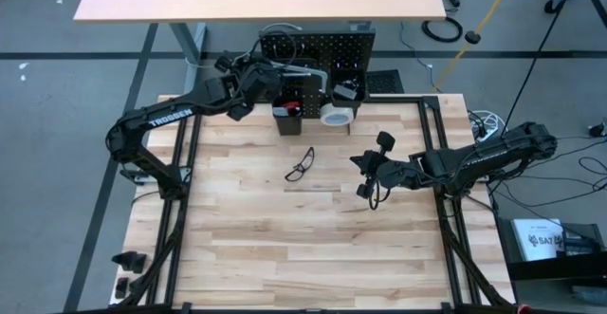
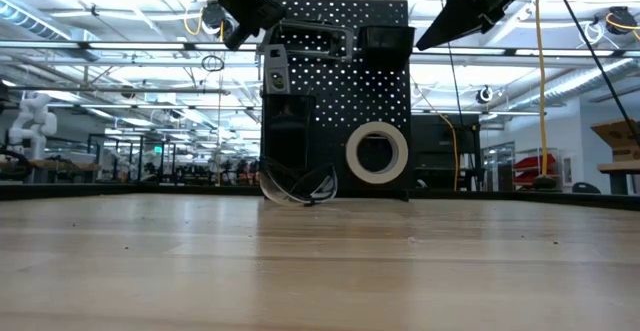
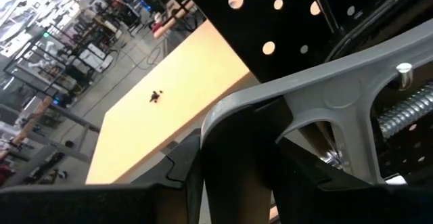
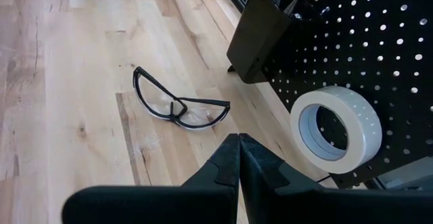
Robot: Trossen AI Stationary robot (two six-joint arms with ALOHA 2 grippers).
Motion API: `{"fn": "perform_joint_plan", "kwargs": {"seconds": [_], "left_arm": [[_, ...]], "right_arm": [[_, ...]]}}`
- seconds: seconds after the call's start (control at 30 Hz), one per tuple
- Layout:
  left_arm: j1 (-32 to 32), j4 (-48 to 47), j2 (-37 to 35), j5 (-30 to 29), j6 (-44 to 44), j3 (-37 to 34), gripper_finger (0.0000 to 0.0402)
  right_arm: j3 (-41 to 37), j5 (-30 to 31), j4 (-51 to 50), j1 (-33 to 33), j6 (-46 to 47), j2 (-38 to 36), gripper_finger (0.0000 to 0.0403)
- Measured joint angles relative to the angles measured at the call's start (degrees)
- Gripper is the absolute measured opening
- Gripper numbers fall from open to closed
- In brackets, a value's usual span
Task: Hang tools onto peg board
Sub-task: Hang the gray hacksaw on the black peg board
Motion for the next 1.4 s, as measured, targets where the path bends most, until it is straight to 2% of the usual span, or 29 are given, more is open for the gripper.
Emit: {"fn": "perform_joint_plan", "kwargs": {"seconds": [0.37, 0.7, 0.97, 1.4], "left_arm": [[-1.59, 5.4, -0.27, -4.6, -1.67, 0.0, 0.013], [-1.38, 3.6, -0.26, -5.05, -6.25, 0.0, 0.013], [-1.4, -3.4, -0.26, -7.58, -11.9, 0.0, 0.013], [-2.28, -1.87, 2.46, -7.68, -13.36, -0.02, 0.013]], "right_arm": [[0.01, -0.02, -0.03, 0.01, -0.14, -0.01, 0.0], [0.01, -0.15, -0.04, 0.01, -0.17, -0.01, 0.0], [0.01, -1.27, -0.02, -0.01, -0.2, -0.01, 0.0], [0.01, -1.46, 0.26, -0.01, -0.2, -0.01, 0.0]]}}
